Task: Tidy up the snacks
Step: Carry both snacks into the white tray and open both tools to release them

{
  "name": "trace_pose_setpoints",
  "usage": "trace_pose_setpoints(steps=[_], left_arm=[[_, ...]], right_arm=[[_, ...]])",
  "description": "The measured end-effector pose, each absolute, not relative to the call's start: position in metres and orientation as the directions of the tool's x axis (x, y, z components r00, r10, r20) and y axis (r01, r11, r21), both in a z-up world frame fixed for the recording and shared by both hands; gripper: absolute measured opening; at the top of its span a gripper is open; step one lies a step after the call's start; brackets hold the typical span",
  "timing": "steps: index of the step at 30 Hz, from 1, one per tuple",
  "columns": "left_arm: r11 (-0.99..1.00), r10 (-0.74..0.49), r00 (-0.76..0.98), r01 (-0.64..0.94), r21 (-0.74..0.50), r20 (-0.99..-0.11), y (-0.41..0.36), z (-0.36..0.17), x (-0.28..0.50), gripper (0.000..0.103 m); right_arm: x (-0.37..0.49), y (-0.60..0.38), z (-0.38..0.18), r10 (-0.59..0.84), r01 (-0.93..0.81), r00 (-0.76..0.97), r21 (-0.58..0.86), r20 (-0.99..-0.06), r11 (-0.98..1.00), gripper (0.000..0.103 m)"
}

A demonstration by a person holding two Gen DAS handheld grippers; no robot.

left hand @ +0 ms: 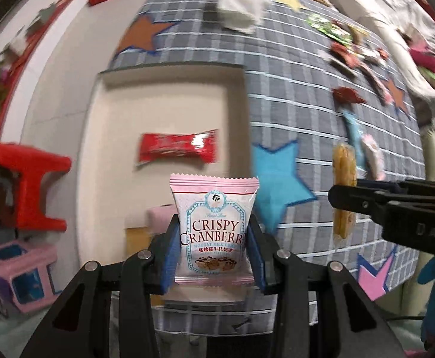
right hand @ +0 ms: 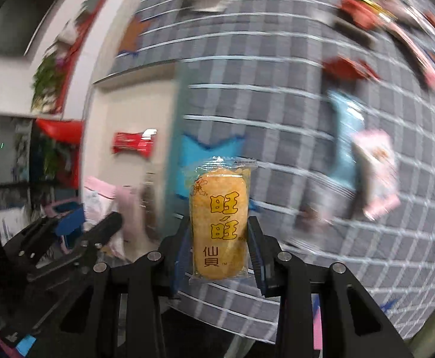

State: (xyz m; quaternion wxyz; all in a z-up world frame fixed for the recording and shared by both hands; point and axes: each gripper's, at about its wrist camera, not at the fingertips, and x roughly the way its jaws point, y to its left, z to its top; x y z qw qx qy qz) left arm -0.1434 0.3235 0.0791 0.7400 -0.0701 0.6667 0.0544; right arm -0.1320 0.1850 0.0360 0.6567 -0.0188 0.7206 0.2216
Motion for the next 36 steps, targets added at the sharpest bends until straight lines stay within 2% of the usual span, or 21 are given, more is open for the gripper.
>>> trace_pose_setpoints(steps=[6,17,19,20,21,25,26,27,28,29,36], left_arm=[[0.971,0.023,0.055,-0.240,0.010,-0.998,0.364,0.064,-0.161,0.044],[0.962,0.054,0.000,-0.268,0.052,-0.999,0.386,0.046,-0.181,0.047],[0.963,0.076,-0.002,-0.260,0.074,-0.997,0.385,0.046,-0.182,0.057],[0.963,0.084,-0.001,-0.257,0.081,-0.996,0.385,0.046,-0.183,0.061],[0.963,0.092,0.004,-0.254,0.088,-0.996,0.384,0.047,-0.184,0.069],[0.965,0.100,0.015,-0.245,0.093,-0.995,0.380,0.050,-0.180,0.078],[0.966,0.092,0.016,-0.243,0.085,-0.996,0.378,0.051,-0.180,0.078],[0.967,0.086,0.016,-0.242,0.079,-0.996,0.378,0.051,-0.178,0.078],[0.969,0.079,0.017,-0.238,0.073,-0.997,0.377,0.051,-0.177,0.078],[0.971,0.076,0.017,-0.228,0.070,-0.997,0.374,0.051,-0.176,0.078],[0.992,0.047,0.036,-0.117,0.042,-0.998,0.337,0.060,-0.159,0.078]], right_arm=[[-0.132,0.255,0.029,0.283,-0.418,-0.181,0.334,-0.942,0.845,0.038],[-0.134,0.293,-0.007,0.232,-0.430,-0.272,0.334,-0.934,0.839,0.039],[-0.133,0.291,-0.008,0.225,-0.428,-0.270,0.326,-0.936,0.843,0.053],[-0.133,0.288,-0.005,0.225,-0.425,-0.264,0.322,-0.938,0.846,0.067],[-0.131,0.286,-0.004,0.224,-0.421,-0.255,0.317,-0.941,0.850,0.074],[-0.126,0.268,-0.002,0.198,-0.393,-0.242,0.283,-0.950,0.875,0.074],[-0.125,0.262,-0.002,0.192,-0.382,-0.238,0.274,-0.952,0.883,0.078],[-0.124,0.254,-0.002,0.169,-0.367,-0.225,0.245,-0.960,0.897,0.093],[-0.124,0.244,-0.001,0.148,-0.350,-0.208,0.215,-0.967,0.912,0.100],[-0.122,0.232,0.000,0.143,-0.328,-0.193,0.201,-0.971,0.923,0.103],[-0.115,0.138,-0.005,0.085,-0.133,-0.175,0.109,-0.981,0.985,0.103]])
